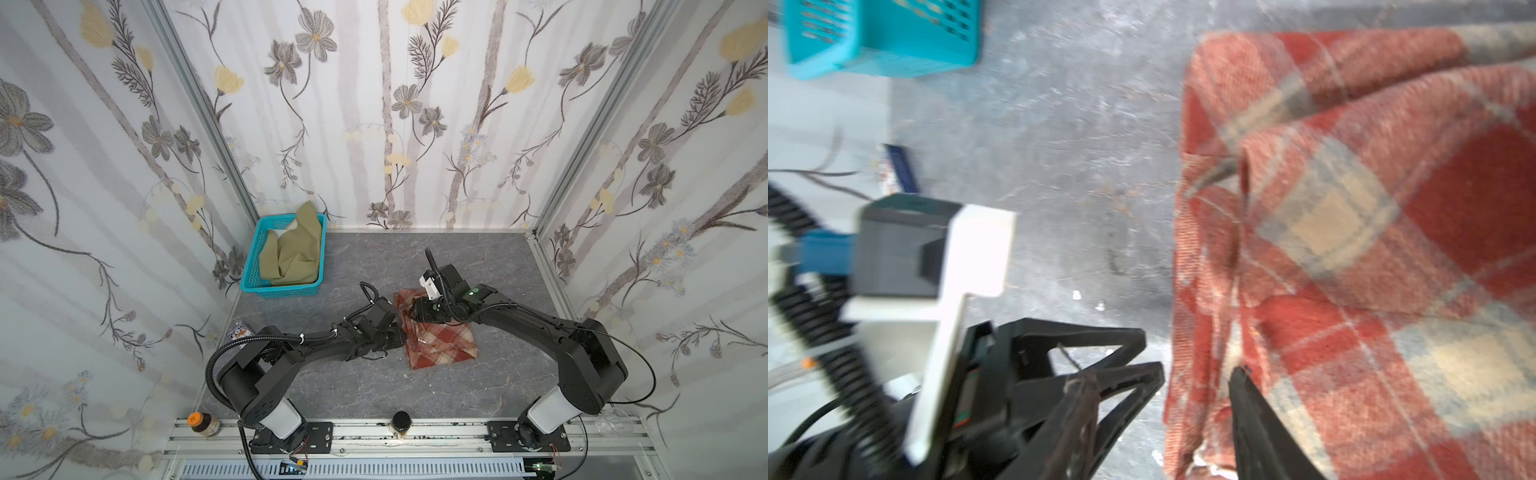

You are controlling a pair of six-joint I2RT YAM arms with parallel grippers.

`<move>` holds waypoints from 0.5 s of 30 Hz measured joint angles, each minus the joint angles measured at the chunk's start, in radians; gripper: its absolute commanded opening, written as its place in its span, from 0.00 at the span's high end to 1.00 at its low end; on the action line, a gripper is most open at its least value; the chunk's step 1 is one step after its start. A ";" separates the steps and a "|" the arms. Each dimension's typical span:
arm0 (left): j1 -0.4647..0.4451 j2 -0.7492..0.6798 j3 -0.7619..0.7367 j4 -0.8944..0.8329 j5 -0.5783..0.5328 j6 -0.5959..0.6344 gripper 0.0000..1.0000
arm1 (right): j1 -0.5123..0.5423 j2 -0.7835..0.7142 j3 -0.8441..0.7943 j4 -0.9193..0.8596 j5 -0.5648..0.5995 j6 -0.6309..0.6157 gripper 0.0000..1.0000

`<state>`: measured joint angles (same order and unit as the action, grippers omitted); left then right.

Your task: Fold and stack the skirts

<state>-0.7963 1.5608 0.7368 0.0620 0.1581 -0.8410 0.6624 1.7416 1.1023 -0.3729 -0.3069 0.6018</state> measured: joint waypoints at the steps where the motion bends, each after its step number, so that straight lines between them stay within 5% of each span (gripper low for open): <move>1: 0.002 -0.010 0.000 -0.006 -0.003 0.000 0.66 | 0.000 -0.013 -0.009 0.010 -0.005 0.003 0.47; 5: 0.010 -0.036 0.028 -0.033 -0.012 0.007 0.65 | -0.005 -0.068 -0.077 0.048 -0.009 0.011 0.62; 10: 0.010 -0.008 0.124 -0.034 -0.015 0.045 0.66 | -0.019 -0.100 -0.185 0.088 0.000 0.027 0.96; 15: 0.010 0.084 0.237 -0.035 0.000 0.079 0.67 | -0.028 -0.113 -0.273 0.141 0.003 0.034 1.00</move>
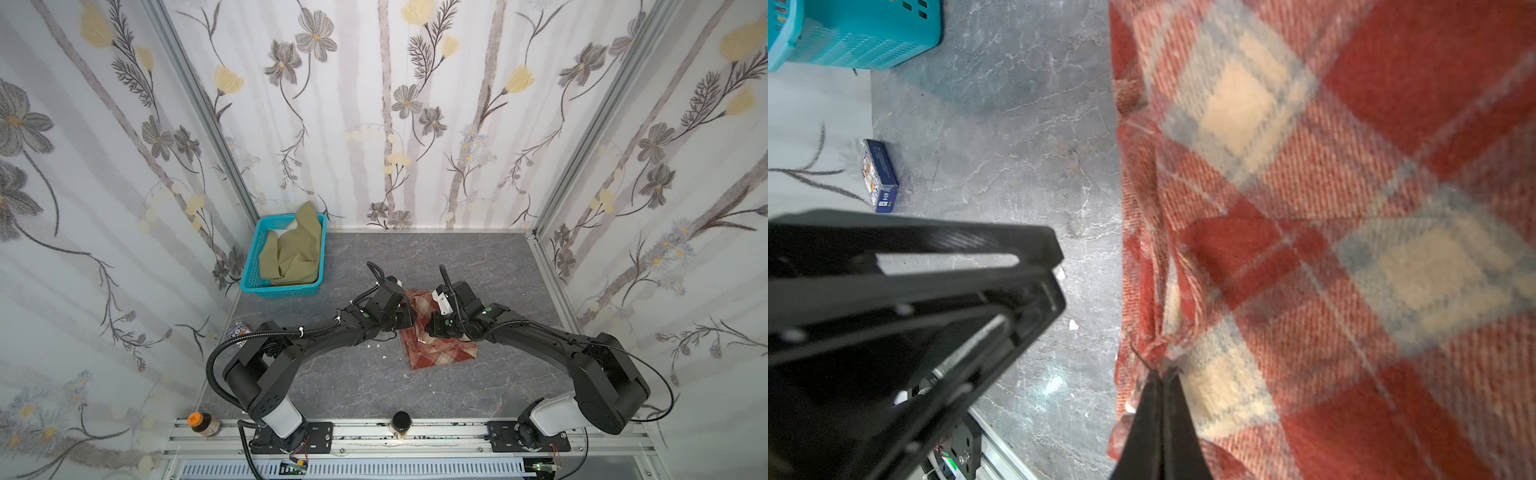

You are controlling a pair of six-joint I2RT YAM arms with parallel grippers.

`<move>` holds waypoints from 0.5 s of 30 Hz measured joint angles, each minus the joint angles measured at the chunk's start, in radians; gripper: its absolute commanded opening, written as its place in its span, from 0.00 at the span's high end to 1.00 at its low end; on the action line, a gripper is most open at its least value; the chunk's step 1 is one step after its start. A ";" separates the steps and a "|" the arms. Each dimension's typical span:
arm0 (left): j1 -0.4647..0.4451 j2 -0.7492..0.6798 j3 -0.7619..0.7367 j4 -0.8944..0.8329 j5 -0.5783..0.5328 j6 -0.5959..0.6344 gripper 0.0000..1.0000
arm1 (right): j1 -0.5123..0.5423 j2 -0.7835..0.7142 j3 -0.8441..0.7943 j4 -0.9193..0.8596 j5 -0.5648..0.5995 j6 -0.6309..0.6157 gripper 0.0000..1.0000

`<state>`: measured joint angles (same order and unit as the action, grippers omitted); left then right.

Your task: Fold and stack the skirts

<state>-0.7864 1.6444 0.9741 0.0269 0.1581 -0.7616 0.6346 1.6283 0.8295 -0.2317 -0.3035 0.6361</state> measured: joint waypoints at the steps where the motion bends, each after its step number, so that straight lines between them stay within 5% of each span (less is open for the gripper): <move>1: 0.000 0.019 0.018 0.000 0.001 0.003 0.67 | 0.000 -0.001 -0.010 0.011 0.000 0.002 1.00; 15: 0.014 0.249 0.158 0.000 0.026 0.029 0.71 | 0.003 0.044 -0.142 0.163 -0.031 0.018 1.00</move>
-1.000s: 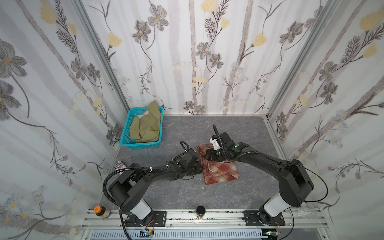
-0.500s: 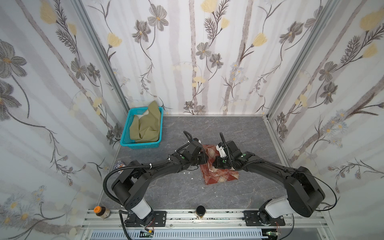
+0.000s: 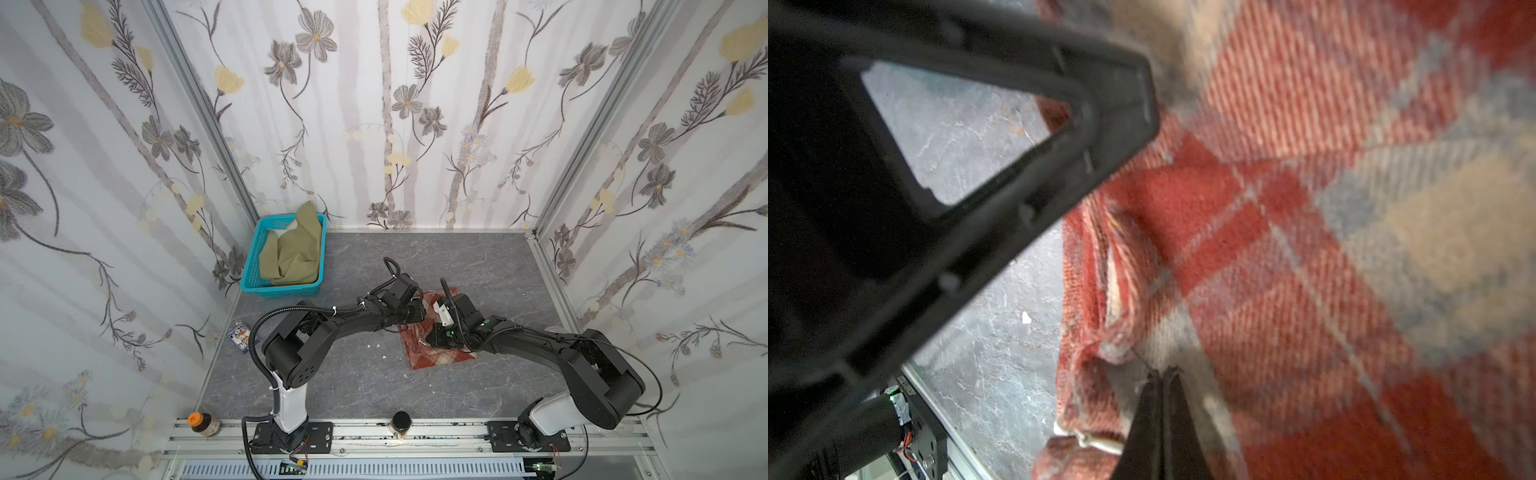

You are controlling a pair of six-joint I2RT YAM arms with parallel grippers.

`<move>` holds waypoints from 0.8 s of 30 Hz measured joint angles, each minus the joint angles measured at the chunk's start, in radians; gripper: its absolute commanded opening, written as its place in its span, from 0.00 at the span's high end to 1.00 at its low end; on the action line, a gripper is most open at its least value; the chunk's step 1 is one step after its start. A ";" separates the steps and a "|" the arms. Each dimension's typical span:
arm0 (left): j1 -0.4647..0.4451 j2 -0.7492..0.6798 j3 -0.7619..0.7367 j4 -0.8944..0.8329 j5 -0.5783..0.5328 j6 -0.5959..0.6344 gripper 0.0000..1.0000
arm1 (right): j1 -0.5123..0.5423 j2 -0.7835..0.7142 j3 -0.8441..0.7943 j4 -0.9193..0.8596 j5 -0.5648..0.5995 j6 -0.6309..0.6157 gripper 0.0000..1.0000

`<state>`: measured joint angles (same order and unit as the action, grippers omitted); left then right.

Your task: Fold and stack the skirts

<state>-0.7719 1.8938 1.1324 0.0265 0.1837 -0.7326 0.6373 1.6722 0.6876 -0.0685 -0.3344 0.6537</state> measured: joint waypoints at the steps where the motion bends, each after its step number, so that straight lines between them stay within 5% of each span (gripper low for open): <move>1: 0.004 0.007 0.000 0.000 0.000 0.000 0.71 | 0.002 0.005 -0.008 0.012 -0.003 0.001 1.00; 16: 0.047 0.075 0.045 0.016 -0.005 0.049 0.71 | 0.045 0.027 0.015 0.056 0.026 0.037 1.00; 24: 0.051 -0.052 0.056 0.005 -0.004 0.073 0.69 | -0.100 -0.171 0.125 -0.062 -0.011 -0.001 1.00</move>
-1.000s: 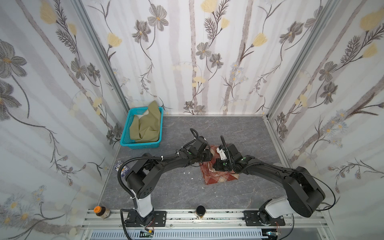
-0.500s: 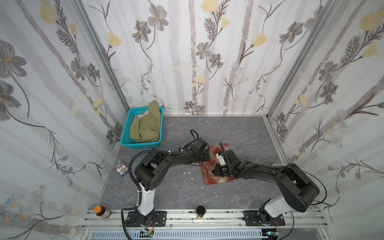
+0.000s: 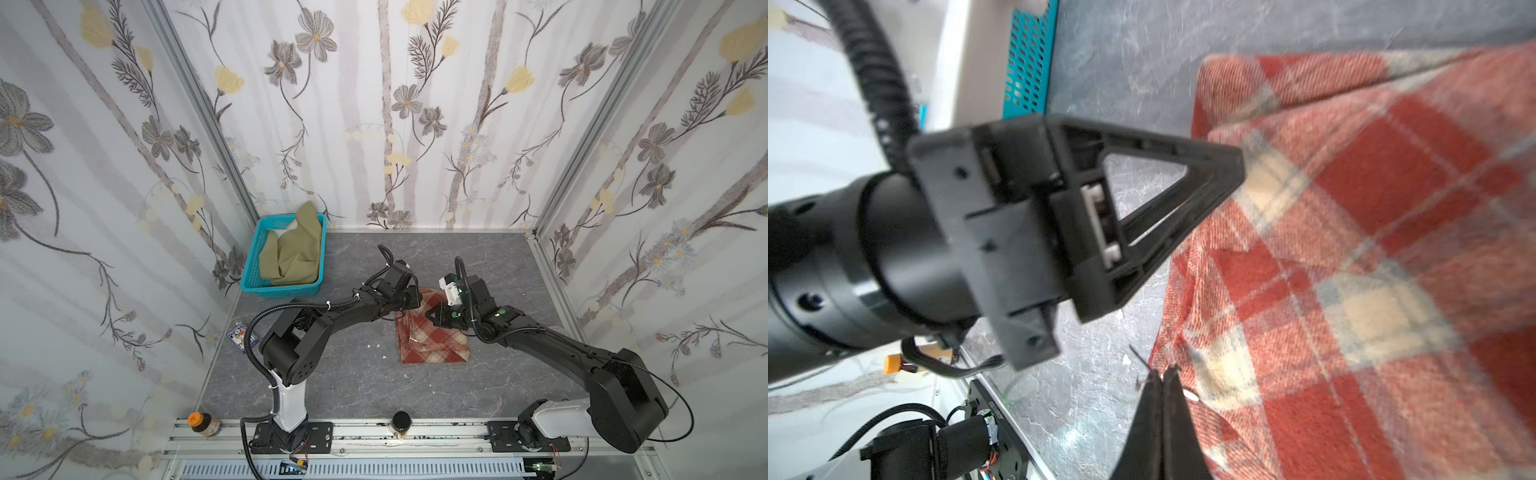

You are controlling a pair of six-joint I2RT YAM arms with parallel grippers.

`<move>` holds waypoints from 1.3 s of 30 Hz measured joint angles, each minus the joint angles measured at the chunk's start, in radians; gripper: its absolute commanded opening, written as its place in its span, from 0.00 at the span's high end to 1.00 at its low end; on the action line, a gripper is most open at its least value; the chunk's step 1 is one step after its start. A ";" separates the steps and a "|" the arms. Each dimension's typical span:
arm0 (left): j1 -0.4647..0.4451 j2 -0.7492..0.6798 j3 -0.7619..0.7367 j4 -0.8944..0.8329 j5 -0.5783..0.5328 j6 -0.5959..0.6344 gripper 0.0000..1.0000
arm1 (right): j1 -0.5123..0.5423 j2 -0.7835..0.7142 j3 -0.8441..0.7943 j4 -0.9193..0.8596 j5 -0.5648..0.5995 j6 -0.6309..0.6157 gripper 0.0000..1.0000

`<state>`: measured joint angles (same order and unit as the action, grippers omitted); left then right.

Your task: Fold and stack the skirts

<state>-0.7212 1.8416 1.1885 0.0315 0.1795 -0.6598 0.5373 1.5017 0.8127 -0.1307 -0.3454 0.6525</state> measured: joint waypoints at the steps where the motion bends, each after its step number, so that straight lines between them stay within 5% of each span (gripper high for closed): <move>1: -0.003 -0.021 -0.013 0.001 0.007 -0.003 0.69 | -0.023 -0.008 0.000 -0.016 -0.001 -0.002 1.00; 10: -0.100 -0.156 -0.181 -0.005 0.064 -0.086 0.69 | -0.161 0.151 0.069 -0.047 -0.004 -0.100 1.00; 22: -0.157 -0.130 -0.286 -0.006 0.092 -0.168 0.70 | -0.188 0.365 0.083 0.034 0.016 -0.099 1.00; 33: -0.014 -0.107 -0.314 0.012 0.098 -0.111 0.70 | -0.165 0.228 -0.160 0.194 0.075 0.015 1.00; 39: 0.043 -0.064 -0.223 -0.054 0.024 -0.019 0.70 | -0.020 0.097 -0.241 0.197 0.154 0.117 1.00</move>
<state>-0.6777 1.7779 0.9653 -0.0223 0.2031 -0.6785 0.5175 1.5990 0.5720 0.0666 -0.1909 0.7700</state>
